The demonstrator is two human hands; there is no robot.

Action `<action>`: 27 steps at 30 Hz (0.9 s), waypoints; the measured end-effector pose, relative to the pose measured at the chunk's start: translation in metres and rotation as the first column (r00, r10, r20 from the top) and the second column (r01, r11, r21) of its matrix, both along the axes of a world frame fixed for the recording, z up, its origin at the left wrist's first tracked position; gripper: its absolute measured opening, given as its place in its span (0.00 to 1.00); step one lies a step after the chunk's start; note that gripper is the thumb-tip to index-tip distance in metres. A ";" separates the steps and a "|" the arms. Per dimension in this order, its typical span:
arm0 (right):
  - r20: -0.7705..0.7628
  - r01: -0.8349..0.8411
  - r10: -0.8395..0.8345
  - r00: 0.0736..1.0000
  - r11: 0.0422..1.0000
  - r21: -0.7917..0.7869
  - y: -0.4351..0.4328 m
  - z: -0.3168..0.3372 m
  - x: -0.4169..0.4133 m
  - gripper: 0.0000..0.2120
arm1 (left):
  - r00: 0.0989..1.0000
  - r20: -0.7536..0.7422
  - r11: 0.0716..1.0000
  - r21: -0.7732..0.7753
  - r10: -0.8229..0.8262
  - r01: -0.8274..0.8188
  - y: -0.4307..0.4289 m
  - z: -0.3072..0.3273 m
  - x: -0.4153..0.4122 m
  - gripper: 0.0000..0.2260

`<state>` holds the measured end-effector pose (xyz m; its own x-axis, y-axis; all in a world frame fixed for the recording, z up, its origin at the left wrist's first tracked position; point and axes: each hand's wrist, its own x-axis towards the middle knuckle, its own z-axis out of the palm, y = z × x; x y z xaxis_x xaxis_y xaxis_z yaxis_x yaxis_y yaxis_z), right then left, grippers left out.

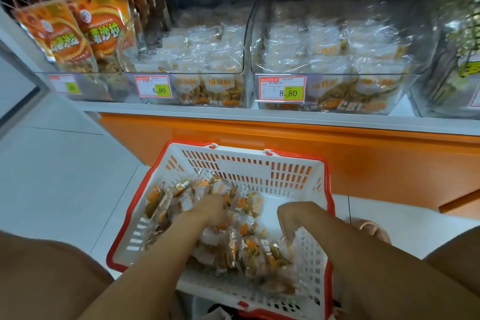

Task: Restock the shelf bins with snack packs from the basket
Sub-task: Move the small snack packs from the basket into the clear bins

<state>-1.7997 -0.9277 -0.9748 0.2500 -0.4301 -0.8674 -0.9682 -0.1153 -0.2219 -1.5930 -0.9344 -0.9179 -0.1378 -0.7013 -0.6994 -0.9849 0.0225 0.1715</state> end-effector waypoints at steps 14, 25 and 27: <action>0.460 0.268 -0.064 0.886 0.879 -0.393 -0.036 0.193 0.011 0.03 | 0.921 -0.339 0.964 -0.239 -0.191 0.112 -0.021 0.112 0.009 0.20; 0.946 0.873 -0.245 0.213 0.482 -0.072 -0.045 0.272 0.035 0.16 | 0.526 -0.846 0.943 -0.104 0.084 -0.317 -0.064 0.215 0.041 0.04; 0.956 0.891 -0.278 0.092 0.452 0.046 -0.050 0.275 0.047 0.15 | 0.422 -0.896 0.901 -0.063 0.139 -0.429 -0.074 0.227 0.049 0.02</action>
